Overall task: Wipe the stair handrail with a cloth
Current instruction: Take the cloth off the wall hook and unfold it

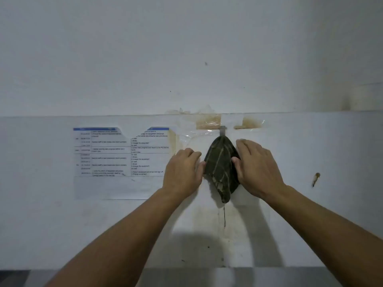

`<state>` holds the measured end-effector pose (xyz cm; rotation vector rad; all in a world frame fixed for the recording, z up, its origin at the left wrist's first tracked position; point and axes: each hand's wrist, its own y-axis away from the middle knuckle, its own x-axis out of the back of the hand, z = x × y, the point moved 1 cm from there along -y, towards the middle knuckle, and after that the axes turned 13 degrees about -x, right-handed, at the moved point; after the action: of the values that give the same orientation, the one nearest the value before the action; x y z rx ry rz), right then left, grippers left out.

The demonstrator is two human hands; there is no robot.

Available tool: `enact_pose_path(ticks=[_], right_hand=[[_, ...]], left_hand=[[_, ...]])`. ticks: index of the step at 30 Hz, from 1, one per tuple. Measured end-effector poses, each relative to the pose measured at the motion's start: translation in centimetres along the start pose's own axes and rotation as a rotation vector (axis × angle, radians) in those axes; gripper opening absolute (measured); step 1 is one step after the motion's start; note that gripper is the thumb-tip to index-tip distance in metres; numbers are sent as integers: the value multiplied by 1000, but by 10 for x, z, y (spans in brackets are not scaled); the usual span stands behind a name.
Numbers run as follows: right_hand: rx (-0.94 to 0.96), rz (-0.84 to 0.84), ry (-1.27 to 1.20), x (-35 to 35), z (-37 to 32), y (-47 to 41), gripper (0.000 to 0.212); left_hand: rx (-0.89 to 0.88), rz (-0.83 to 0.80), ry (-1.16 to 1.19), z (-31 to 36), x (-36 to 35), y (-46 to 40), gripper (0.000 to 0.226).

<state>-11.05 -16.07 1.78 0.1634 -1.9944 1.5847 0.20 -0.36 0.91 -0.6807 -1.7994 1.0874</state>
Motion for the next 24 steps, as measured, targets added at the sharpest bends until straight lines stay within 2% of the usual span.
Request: enact_pose_path(ticks=[3,8,12,18,24], right_hand=[[-45,33,-63,-11,4,-7,30],[-182,-10,-123,-21,4,-11,29],[-269,-8,-228,-29,5,-16,19],[-278,91,-362,-13,21,-35,8],[-137,158,-503,24,27,-61,4]], left_hand=[[102,33,161,1,-11,-13,26],[306,70,284,10,-25,-33,27],[532,60,392,12,-36,-42,17],[518,71,385,28,-42,-52,34],[517,118,384,40,-41,-54,41]])
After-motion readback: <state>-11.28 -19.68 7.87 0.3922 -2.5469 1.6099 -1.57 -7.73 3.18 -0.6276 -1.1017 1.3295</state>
